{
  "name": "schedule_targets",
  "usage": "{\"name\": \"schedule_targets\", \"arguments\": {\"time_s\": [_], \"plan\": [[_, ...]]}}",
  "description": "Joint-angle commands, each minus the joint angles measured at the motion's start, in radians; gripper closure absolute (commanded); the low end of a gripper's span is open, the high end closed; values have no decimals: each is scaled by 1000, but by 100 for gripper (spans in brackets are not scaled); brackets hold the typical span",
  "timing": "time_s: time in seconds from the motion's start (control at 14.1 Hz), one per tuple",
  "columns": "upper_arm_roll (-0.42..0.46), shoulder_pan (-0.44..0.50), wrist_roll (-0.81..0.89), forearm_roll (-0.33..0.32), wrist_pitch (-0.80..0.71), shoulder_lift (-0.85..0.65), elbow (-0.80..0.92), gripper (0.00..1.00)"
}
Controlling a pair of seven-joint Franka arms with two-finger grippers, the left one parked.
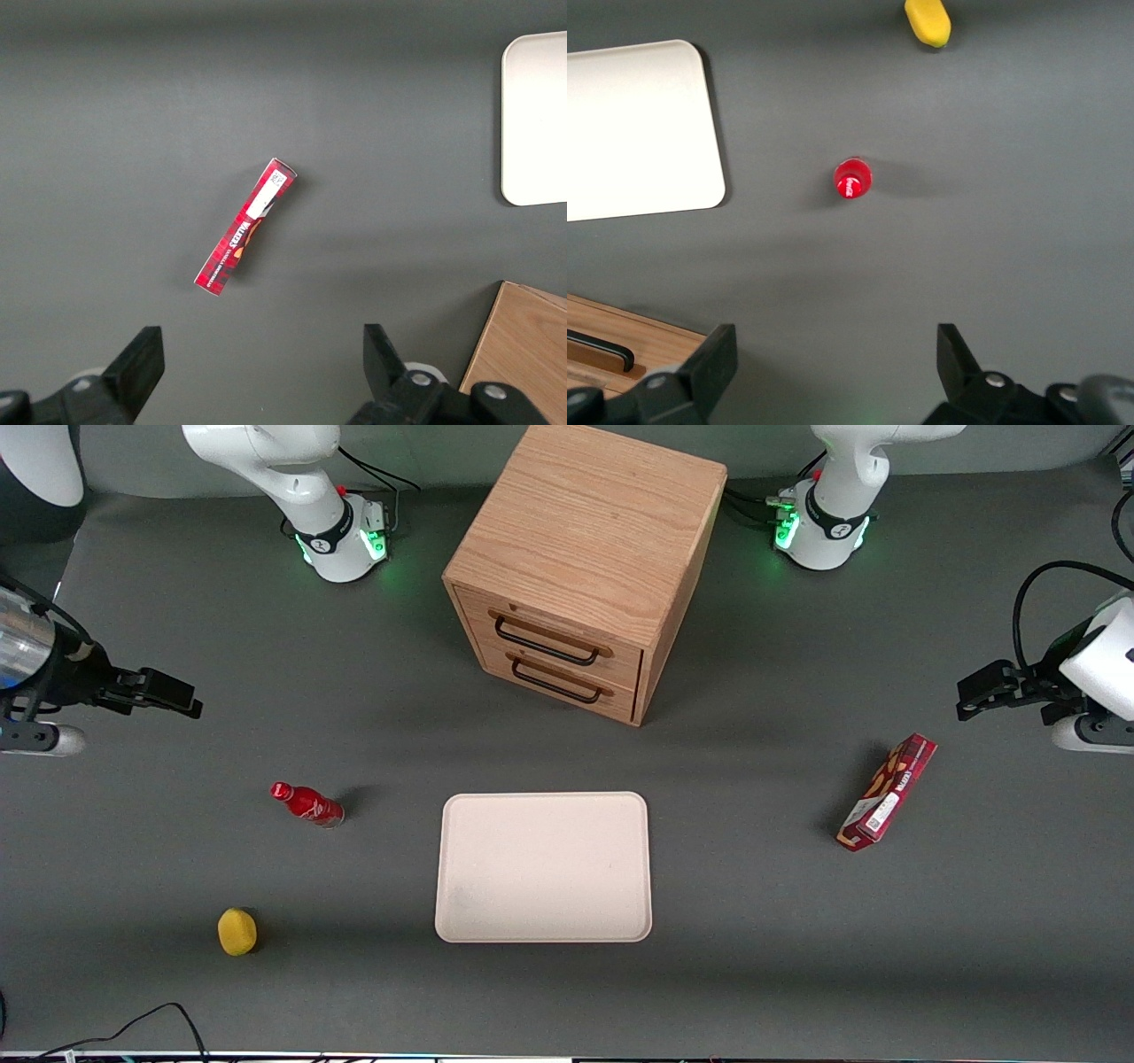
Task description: Place coke bottle on tray
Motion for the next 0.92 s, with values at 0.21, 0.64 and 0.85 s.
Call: {"name": "schedule_targets", "arguments": {"time_s": [0.21, 0.64, 0.85], "plan": [[0, -5, 21, 15, 8, 12, 43, 0], [0, -11, 4, 19, -4, 21, 54, 0], [3, -11, -79, 13, 9, 32, 11, 0]]}}
